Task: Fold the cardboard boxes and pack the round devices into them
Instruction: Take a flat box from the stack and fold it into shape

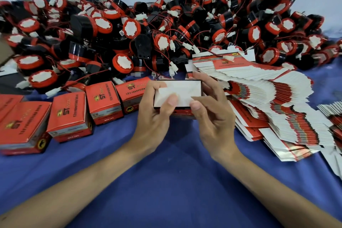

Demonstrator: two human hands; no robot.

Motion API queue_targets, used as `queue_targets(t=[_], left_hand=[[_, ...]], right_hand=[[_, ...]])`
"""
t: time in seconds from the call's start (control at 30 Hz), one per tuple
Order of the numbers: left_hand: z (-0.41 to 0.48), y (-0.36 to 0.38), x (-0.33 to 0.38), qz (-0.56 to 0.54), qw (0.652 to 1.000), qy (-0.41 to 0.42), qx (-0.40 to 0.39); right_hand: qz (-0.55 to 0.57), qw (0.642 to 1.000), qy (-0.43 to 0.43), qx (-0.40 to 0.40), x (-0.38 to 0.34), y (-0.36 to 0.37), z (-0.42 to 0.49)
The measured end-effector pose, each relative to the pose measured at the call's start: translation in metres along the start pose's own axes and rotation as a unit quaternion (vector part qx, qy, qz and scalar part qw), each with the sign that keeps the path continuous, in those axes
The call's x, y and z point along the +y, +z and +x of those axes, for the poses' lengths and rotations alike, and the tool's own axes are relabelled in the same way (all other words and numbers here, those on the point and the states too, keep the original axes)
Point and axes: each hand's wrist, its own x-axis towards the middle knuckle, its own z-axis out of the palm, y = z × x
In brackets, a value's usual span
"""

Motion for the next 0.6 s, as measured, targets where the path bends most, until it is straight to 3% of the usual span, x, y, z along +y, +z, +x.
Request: queue_targets(t=[0.1, 0.2, 0.3, 0.4, 0.6], left_hand=[[0.000, -0.003, -0.001, 0.018, 0.999, 0.031, 0.024], [0.000, -0.005, -0.002, 0.058, 0.996, 0.053, 0.044], [-0.001, -0.006, -0.003, 0.086, 0.990, 0.099, 0.044], [-0.003, -0.006, -0.007, 0.089, 0.985, 0.145, 0.016], [-0.005, -0.005, -0.006, 0.025, 0.991, 0.129, -0.001]], right_hand=[[-0.007, 0.999, 0.018, -0.037, 0.000, 0.006, -0.003], [0.058, 0.988, 0.125, -0.071, -0.002, 0.012, -0.008], [0.121, 0.974, 0.175, -0.074, -0.003, 0.010, -0.009], [0.122, 0.977, 0.170, -0.046, -0.006, 0.009, -0.011], [0.094, 0.982, 0.158, -0.029, -0.009, 0.010, -0.009]])
